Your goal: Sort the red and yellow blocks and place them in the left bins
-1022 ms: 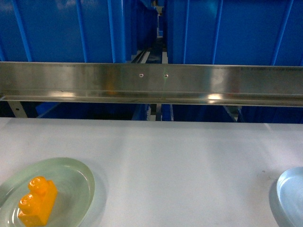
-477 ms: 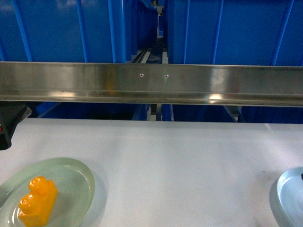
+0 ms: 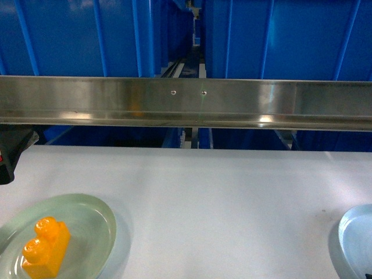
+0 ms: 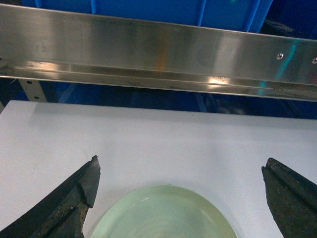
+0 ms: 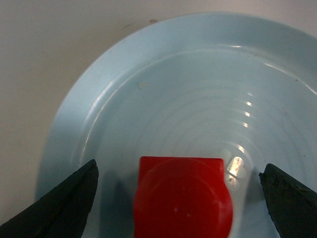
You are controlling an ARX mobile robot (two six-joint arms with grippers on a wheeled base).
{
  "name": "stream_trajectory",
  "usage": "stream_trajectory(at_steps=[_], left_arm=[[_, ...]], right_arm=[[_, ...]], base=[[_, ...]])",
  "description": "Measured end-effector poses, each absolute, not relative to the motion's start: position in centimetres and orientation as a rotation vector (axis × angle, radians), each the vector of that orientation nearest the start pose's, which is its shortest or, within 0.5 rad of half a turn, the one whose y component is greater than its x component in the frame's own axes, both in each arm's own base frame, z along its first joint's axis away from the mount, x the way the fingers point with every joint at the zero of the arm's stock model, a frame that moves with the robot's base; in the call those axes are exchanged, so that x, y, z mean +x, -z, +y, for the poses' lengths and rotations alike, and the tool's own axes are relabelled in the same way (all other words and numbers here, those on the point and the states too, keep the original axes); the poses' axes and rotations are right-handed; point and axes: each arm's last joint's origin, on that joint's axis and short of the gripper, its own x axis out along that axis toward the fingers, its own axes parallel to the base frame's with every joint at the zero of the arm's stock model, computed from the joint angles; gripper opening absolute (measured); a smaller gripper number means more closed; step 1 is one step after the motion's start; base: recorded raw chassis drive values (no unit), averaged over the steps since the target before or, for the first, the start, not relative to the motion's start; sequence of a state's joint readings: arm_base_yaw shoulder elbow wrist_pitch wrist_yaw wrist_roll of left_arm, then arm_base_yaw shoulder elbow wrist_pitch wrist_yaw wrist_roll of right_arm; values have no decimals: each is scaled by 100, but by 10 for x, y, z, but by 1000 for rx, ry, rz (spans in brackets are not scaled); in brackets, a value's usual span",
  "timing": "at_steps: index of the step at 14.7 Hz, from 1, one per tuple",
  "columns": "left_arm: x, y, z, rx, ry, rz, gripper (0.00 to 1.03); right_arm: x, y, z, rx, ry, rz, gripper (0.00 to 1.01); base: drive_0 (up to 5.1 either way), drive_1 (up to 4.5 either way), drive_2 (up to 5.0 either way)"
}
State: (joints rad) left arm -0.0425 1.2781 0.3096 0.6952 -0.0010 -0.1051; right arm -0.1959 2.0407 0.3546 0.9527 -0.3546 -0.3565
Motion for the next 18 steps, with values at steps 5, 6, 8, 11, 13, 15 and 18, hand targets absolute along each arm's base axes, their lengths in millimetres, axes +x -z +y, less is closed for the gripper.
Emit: stream_trajectory(at_steps=[5, 6, 8, 11, 13, 15, 18], left_arm=[[225, -162, -10, -98, 27, 276, 98], [225, -162, -10, -98, 27, 276, 98], [225, -162, -10, -98, 27, 275, 98], [225, -162, -10, -98, 27, 276, 98], [225, -162, -10, -98, 27, 276, 98], [225, -162, -10, -98, 27, 276, 98], [225, -162, -10, -98, 27, 276, 98]], right_arm=[[238, -24, -40, -142, -267, 644, 28], [239, -30, -39, -142, -262, 617, 28], [241, -44, -39, -142, -259, 573, 28], [238, -70, -38, -118, -253, 507, 28], [227, -95, -42, -91, -231, 440, 28], [210, -124, -47, -52, -206, 363, 28], [185, -156, -50, -9, -184, 278, 28]], base=[[0, 0, 0], [0, 0, 0], [0, 0, 0], [0, 0, 0], [0, 0, 0], [0, 0, 0], [0, 0, 0]])
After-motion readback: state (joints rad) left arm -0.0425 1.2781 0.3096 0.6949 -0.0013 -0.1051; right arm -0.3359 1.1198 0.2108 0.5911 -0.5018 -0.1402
